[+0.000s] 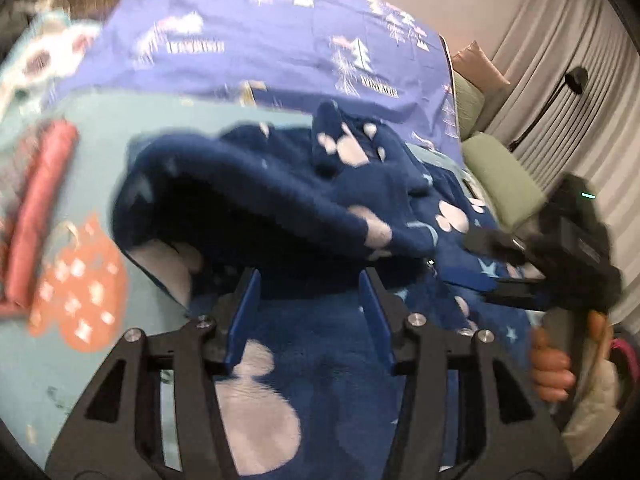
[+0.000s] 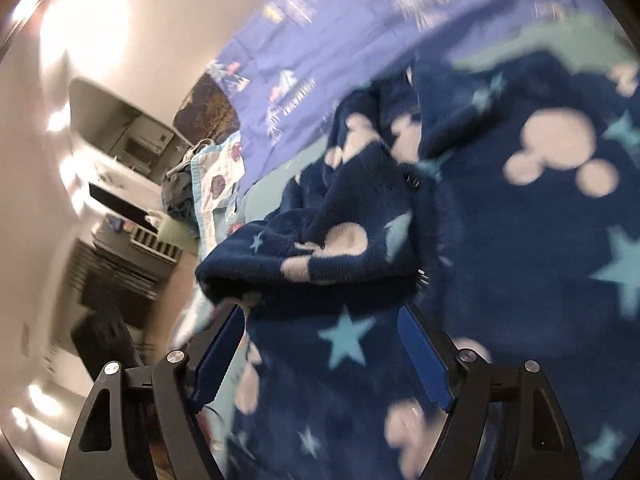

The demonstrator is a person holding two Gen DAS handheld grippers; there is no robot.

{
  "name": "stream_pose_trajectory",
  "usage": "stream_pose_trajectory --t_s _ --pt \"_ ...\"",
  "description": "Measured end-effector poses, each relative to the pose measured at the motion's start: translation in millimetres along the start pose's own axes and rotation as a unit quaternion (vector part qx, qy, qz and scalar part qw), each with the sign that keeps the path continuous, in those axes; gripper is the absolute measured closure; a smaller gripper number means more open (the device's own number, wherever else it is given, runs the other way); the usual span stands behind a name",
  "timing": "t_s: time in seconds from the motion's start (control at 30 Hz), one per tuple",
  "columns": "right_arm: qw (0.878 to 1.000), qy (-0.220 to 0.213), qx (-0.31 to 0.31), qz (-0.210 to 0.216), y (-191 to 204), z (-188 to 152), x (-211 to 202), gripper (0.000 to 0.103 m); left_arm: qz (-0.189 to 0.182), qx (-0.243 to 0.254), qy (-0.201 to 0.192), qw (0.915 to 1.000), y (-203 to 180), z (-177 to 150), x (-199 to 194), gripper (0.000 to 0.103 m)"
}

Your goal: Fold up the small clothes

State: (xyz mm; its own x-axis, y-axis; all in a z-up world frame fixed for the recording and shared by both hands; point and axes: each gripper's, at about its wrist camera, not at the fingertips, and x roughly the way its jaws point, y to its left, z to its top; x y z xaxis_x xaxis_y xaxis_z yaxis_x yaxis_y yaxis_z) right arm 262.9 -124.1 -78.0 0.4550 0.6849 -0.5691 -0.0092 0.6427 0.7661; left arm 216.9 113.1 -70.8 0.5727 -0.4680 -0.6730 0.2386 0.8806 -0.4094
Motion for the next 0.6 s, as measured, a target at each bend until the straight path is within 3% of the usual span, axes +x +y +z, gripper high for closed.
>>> stream_pose_trajectory --t_s 0.1,0.3,0.33,0.4,0.5,0.6 --pt "0.996 0.035 0.082 0.032 -21.1 12.9 28.4 0.022 0.005 -0.014 0.015 0.9998 2.9 -1.4 18.8 0.051" --pt "0.994 -0.029 0.105 0.018 -26.1 47.9 38.8 0.022 0.053 -0.035 -0.008 0.9979 11.4 7.2 34.2 0.051" --pt "0.995 -0.026 0.099 0.015 -25.4 53.0 42.5 0.041 0.049 -0.045 -0.006 0.9978 14.7 6.9 35.0 0.051" --pt "0.996 -0.03 0.081 -0.021 -20.0 57.6 41.0 0.092 0.049 -0.056 -0.009 0.9972 19.6 5.8 33.4 0.051" --pt "0.995 -0.088 0.022 -0.036 0.2 53.1 8.4 0.093 0.065 -0.06 -0.011 0.996 25.9 2.6 30.0 0.051" --pt "0.983 -0.157 -0.047 -0.083 21.7 45.1 -38.8 0.093 0.067 -0.057 -0.009 0.9961 28.7 -0.2 27.1 0.051"
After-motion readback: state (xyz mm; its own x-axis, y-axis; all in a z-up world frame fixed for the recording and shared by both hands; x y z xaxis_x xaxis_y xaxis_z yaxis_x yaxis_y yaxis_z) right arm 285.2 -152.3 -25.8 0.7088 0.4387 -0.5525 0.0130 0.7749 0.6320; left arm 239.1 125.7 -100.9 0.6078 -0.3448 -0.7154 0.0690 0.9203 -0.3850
